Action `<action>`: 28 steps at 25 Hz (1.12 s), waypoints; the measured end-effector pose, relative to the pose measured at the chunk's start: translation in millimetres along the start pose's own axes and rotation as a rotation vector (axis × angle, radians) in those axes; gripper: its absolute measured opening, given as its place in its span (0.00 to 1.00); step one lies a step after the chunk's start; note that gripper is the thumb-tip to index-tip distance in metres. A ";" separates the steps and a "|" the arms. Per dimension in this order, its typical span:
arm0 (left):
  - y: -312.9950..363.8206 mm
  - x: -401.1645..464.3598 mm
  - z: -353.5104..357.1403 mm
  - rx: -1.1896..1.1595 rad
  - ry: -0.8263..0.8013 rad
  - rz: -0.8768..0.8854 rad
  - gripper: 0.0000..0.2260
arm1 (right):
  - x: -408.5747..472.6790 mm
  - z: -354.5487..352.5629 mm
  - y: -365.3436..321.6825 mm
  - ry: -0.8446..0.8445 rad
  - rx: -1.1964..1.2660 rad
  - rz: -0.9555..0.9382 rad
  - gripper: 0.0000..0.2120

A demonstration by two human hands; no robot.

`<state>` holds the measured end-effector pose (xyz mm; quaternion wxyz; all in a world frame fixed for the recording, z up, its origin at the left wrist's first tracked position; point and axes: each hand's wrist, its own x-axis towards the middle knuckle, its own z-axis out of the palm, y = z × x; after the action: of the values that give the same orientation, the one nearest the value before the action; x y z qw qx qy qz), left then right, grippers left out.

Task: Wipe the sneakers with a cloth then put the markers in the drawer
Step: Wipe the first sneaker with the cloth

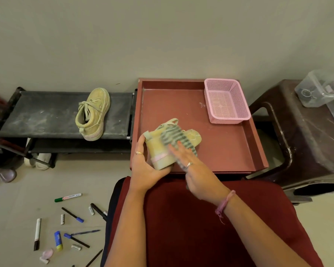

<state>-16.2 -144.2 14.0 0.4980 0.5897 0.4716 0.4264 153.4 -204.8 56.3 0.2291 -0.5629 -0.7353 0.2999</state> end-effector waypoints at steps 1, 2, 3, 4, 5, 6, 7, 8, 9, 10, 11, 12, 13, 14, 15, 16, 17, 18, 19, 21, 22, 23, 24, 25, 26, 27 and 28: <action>0.2 1.0 0.1 -0.003 0.003 0.007 0.46 | 3.8 -3.0 12.8 0.036 0.084 0.114 0.45; 0.6 1.7 0.7 -0.008 0.001 0.013 0.45 | 7.8 -7.1 18.9 0.064 0.152 0.213 0.45; 0.6 1.6 2.0 -0.029 -0.005 0.019 0.45 | 10.4 -9.0 18.4 0.073 0.183 0.267 0.45; 0.6 1.7 2.2 -0.052 -0.008 0.017 0.45 | 11.9 -7.9 10.8 0.064 0.179 0.266 0.45; 1.2 2.0 1.8 -0.079 -0.010 0.008 0.46 | 10.6 -3.9 0.1 0.040 0.161 0.222 0.45; 1.4 2.0 0.8 -0.100 -0.012 -0.002 0.46 | 6.0 2.8 -11.0 0.002 0.120 0.149 0.45; 1.8 2.0 -0.1 -0.117 -0.019 -0.007 0.45 | -0.4 8.4 -20.5 -0.031 0.081 0.074 0.46; 1.0 1.7 -0.9 -0.125 -0.026 -0.008 0.45 | -6.7 11.9 -24.3 -0.046 0.051 0.023 0.46; 0.2 1.3 -1.6 -0.125 -0.033 -0.010 0.45 | -10.1 12.6 -21.3 -0.035 0.031 0.005 0.46; 0.0 0.6 -2.0 -0.125 -0.038 -0.018 0.45 | -9.3 11.1 -11.5 -0.006 0.026 0.027 0.45; -0.7 0.5 -2.4 -0.123 -0.039 -0.027 0.45 | -5.5 8.2 1.7 0.027 0.029 0.093 0.46; -2.0 1.0 -2.6 -0.114 -0.040 -0.030 0.45 | 0.3 4.1 15.2 0.052 0.026 0.188 0.46; -2.2 0.3 -1.8 -0.111 -0.046 -0.034 0.45 | 6.1 -0.5 25.8 0.070 0.016 0.275 0.46; -2.8 -0.1 -1.8 -0.101 -0.047 -0.040 0.45 | 11.7 -4.1 31.3 0.083 0.008 0.335 0.45; -2.1 -0.3 -1.5 -0.092 -0.050 -0.043 0.45 | 15.8 -4.5 31.6 0.090 0.013 0.357 0.44; -2.2 -0.4 -1.6 -0.074 -0.049 -0.045 0.46 | 17.6 -2.4 24.9 0.082 0.028 0.338 0.43; -3.3 0.9 -1.9 -0.049 -0.048 -0.043 0.47 | 16.5 2.0 14.0 0.060 0.041 0.287 0.43; -6.0 2.8 -2.4 -0.019 -0.043 -0.040 0.48 | 12.4 7.9 2.3 0.022 0.049 0.229 0.44; -8.8 4.7 -2.7 0.010 -0.047 -0.040 0.48 | 6.9 13.4 -7.7 -0.013 0.055 0.181 0.45; -12.7 6.4 -4.4 0.034 -0.054 -0.045 0.48 | -0.1 14.5 -7.4 -0.026 0.009 0.137 0.46; -12.9 6.4 -4.7 0.026 -0.050 -0.046 0.47 | 2.1 9.5 1.7 0.004 -0.028 0.158 0.47; -11.9 6.1 -4.6 0.007 -0.048 -0.044 0.46 | 6.8 4.5 15.7 0.035 -0.064 0.200 0.46; -9.3 6.0 -3.9 -0.010 -0.050 -0.040 0.45 | 12.8 -0.5 30.9 0.059 -0.077 0.261 0.46; -6.6 5.8 -3.1 -0.022 -0.059 -0.035 0.44 | 19.4 -5.8 43.8 0.076 -0.066 0.330 0.45; -5.5 5.9 -2.5 -0.028 -0.063 -0.030 0.44 | 25.9 -10.8 52.1 0.088 -0.039 0.388 0.45; -5.2 5.8 -2.2 -0.031 -0.069 -0.024 0.43 | 30.9 -13.6 56.7 0.096 -0.008 0.430 0.44; -5.8 6.0 -2.1 -0.025 -0.067 -0.021 0.44 | 34.5 -15.2 57.0 0.098 0.015 0.456 0.44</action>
<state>-17.8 -137.6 8.7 0.5256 0.5923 0.4554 0.4069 193.9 -158.1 27.3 0.1948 -0.7266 -0.5750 0.3217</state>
